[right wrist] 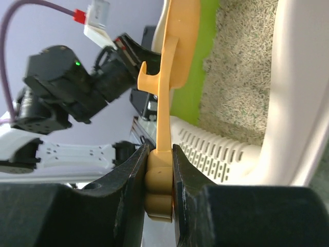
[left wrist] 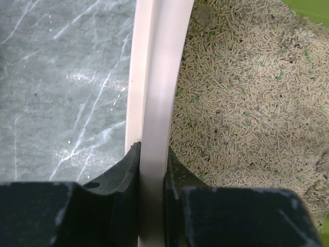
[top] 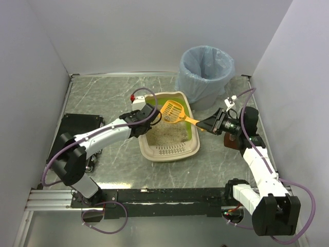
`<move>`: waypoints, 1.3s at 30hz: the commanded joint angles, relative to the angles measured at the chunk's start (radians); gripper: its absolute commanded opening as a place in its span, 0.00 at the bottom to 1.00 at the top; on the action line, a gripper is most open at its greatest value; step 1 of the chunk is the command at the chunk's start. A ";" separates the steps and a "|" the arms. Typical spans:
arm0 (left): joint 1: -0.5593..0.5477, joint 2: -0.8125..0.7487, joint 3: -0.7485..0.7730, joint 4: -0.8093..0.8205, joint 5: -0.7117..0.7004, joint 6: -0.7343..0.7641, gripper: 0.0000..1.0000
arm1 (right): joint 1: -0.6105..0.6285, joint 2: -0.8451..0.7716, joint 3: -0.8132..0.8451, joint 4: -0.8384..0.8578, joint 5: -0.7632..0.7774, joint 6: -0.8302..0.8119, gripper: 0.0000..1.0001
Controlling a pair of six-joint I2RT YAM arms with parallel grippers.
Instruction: Clean the litter box
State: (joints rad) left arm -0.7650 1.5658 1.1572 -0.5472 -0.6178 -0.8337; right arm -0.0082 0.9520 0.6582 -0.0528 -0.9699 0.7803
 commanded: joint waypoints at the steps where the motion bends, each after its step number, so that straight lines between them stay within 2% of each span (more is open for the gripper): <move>1: 0.004 -0.009 0.156 0.204 -0.016 -0.127 0.01 | -0.022 -0.012 0.052 0.008 -0.018 0.063 0.00; 10: 0.006 0.010 0.150 0.211 0.004 -0.148 0.01 | -0.041 -0.027 0.161 -0.039 0.057 0.068 0.00; 17: 0.004 -0.023 0.125 0.222 -0.002 -0.139 0.01 | -0.078 0.010 0.228 0.047 0.056 0.145 0.00; 25: 0.006 -0.018 0.127 0.217 0.023 -0.139 0.01 | -0.248 0.135 0.357 0.185 0.002 0.304 0.00; 29: 0.004 -0.010 0.130 0.216 0.029 -0.139 0.01 | -0.299 0.223 0.472 0.238 0.014 0.356 0.00; 32: 0.004 -0.009 0.130 0.214 0.036 -0.137 0.01 | -0.308 0.298 0.596 0.109 0.066 0.289 0.00; 33: 0.004 -0.009 0.130 0.211 0.036 -0.137 0.01 | -0.308 0.335 0.642 0.050 0.135 0.175 0.00; 34: 0.006 -0.010 0.130 0.211 0.035 -0.133 0.01 | -0.302 0.353 0.746 -0.154 0.190 0.107 0.00; 36: 0.004 -0.013 0.122 0.213 0.033 -0.130 0.01 | -0.291 0.399 0.822 -0.263 0.326 -0.064 0.00; 39: 0.006 -0.027 0.096 0.240 0.038 -0.117 0.01 | -0.263 0.441 0.909 -0.375 0.393 -0.218 0.00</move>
State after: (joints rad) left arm -0.7605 1.6398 1.2213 -0.5495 -0.5980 -0.8776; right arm -0.3000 1.3617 1.4445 -0.2039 -0.7460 0.8474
